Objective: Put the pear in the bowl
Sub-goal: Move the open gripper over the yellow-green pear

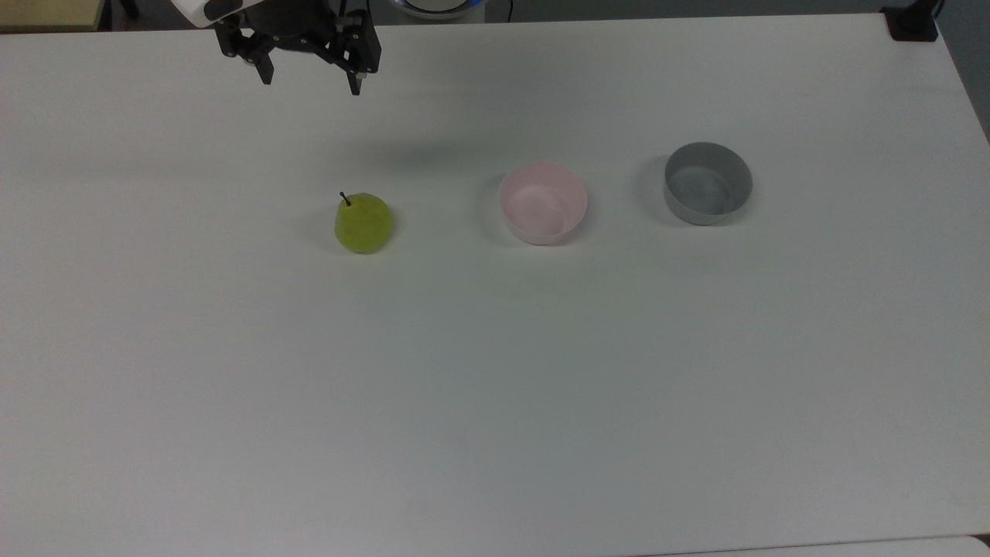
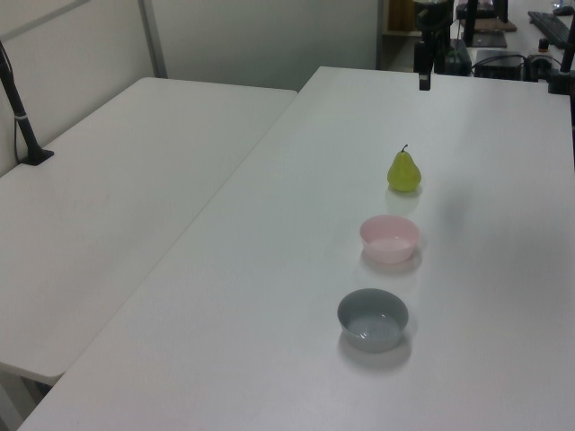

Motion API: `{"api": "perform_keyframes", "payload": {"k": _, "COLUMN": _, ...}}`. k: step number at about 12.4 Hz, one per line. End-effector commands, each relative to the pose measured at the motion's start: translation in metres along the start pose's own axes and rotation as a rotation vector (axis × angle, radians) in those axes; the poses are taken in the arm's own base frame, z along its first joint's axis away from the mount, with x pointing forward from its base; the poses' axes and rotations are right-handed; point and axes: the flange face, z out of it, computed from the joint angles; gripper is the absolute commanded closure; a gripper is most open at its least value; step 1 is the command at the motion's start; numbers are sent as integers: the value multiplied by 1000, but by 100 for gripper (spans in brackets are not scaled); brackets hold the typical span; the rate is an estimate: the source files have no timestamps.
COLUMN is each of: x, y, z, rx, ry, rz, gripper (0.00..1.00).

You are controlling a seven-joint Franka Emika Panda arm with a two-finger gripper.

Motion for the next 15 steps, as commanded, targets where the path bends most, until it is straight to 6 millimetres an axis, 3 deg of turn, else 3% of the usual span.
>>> {"api": "perform_keyframes", "payload": {"k": 1, "x": -3, "y": 0, "z": 0, "rx": 16, "ry": -9, "rz": 10, "gripper": 0}}
{"api": "perform_keyframes", "payload": {"k": 4, "x": -2, "y": 1, "z": 0, "rx": 16, "ry": -4, "rz": 10, "gripper": 0}}
{"api": "perform_keyframes", "payload": {"k": 6, "x": 10, "y": 0, "z": -3, "rx": 33, "ry": 85, "rz": 9, "gripper": 0}}
{"api": "perform_keyframes", "payload": {"k": 10, "x": 16, "y": -2, "z": 5, "rx": 44, "ry": 84, "rz": 9, "gripper": 0}}
{"api": "perform_keyframes", "payload": {"k": 11, "x": 19, "y": -1, "z": 12, "rx": 43, "ry": 72, "rz": -4, "gripper": 0}}
{"api": "perform_keyframes", "payload": {"k": 15, "x": 41, "y": -10, "z": 77, "rx": 31, "ry": -32, "rz": -121, "gripper": 0}}
